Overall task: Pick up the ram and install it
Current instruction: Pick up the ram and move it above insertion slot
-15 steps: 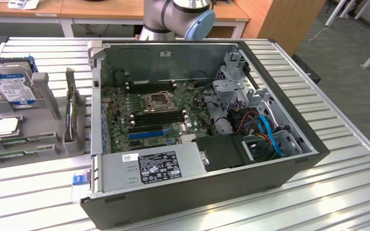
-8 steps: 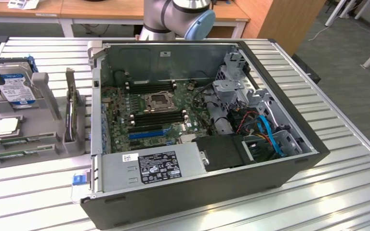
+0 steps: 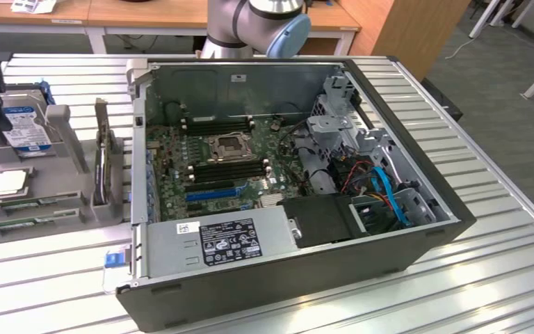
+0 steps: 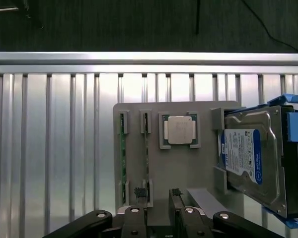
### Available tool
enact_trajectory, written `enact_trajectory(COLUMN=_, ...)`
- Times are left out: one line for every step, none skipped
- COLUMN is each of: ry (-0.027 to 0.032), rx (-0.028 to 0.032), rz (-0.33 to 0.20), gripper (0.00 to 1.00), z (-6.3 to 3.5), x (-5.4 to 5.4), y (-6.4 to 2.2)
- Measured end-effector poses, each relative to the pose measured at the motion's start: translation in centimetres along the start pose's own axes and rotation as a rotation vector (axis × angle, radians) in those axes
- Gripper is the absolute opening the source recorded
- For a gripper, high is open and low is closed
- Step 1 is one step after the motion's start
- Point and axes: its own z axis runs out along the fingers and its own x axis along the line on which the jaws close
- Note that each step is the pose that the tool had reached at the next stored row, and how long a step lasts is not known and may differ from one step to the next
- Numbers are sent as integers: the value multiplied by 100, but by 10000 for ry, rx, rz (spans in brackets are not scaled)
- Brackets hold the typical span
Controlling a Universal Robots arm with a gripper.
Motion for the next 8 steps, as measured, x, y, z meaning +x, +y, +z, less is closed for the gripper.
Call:
enact_trajectory(ry=0, rx=0, rz=0, gripper=31, z=18, x=0, y=-1)
enact_trajectory(ry=0, rx=0, rz=0, gripper=31, z=37, x=1, y=-2)
enact_trajectory(ry=1, rx=0, rz=0, gripper=31, z=54, x=1, y=-3)
enact_trajectory(ry=0, rx=0, rz=0, gripper=31, z=73, x=2, y=-4)
enact_trajectory(ry=0, rx=0, rz=0, gripper=31, z=91, x=2, y=-5)
enact_trajectory(ry=0, rx=0, rz=0, gripper=31, z=108, x=2, y=-6)
enact_trajectory(ry=-1, rx=0, rz=0, gripper=31, z=126, x=3, y=-7)
enact_trajectory(ry=-1, rx=0, rz=0, gripper=31, z=144, x=3, y=-8)
